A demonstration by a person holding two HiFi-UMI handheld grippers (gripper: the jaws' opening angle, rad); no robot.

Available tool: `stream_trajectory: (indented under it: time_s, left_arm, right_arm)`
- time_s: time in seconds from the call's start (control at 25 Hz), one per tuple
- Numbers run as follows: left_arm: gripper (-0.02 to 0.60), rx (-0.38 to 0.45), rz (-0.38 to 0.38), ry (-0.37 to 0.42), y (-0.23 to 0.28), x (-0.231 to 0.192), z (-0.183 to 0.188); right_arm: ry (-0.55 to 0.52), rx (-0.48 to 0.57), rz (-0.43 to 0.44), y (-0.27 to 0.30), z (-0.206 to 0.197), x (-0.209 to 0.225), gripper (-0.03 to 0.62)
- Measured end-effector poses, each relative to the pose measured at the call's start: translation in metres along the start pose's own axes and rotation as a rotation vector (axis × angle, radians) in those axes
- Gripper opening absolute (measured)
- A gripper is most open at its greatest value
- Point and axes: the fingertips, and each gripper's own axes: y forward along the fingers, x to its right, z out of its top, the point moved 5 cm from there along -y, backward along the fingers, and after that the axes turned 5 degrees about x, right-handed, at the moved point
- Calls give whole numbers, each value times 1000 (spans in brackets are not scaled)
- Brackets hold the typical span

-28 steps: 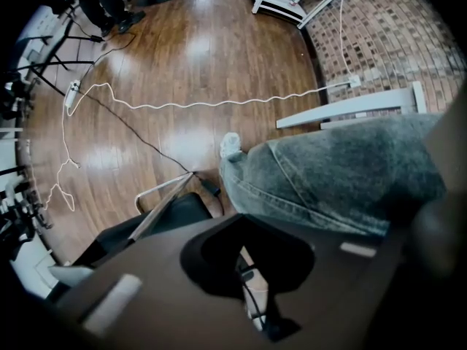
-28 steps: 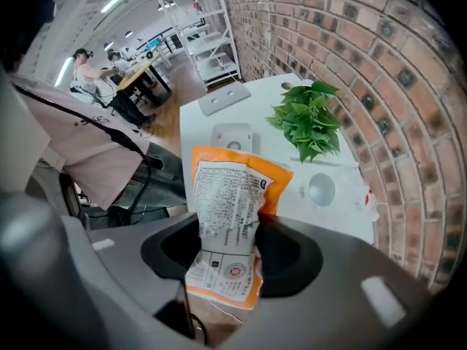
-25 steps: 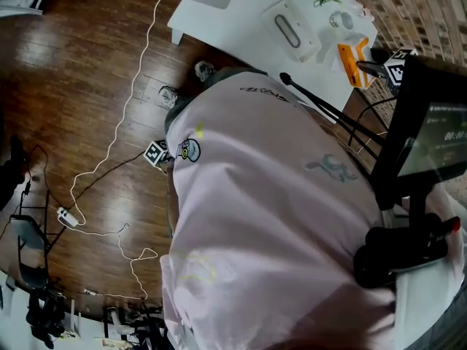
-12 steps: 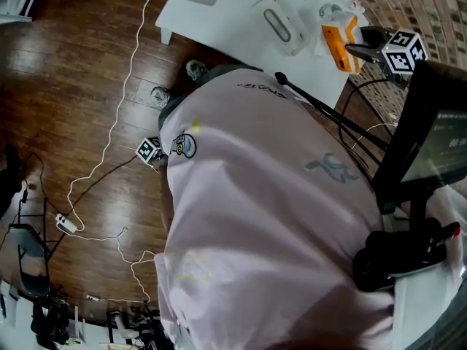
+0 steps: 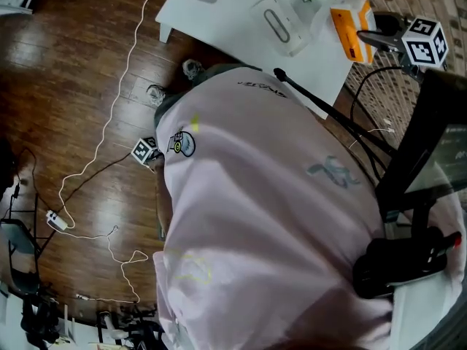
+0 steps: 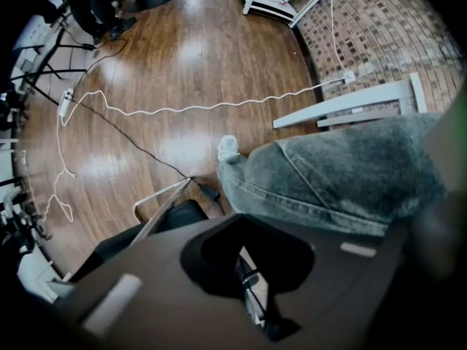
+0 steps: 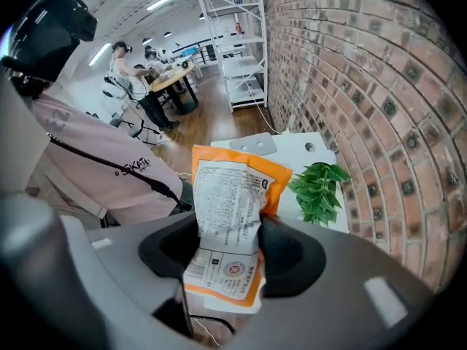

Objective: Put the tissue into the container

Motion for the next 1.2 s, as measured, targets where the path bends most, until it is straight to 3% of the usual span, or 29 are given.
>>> stream_trajectory:
  time_s: [0.24, 0.6, 0.84, 1.2]
  left_arm:
    - [5, -40, 16, -29, 9, -5, -16]
    - [4, -18, 15, -26, 12, -6, -14]
    - [5, 59, 10, -29, -1, -3, 0]
    - [5, 22, -1, -29, -1, -4, 8]
  right_arm:
    - [-23, -2, 11, -7, 14, 2, 249]
    - [-42, -48, 39, -5, 15, 7, 250]
    - [-37, -48, 46, -1, 16, 8, 250]
    - [-24, -14, 15, 0, 28, 10, 272]
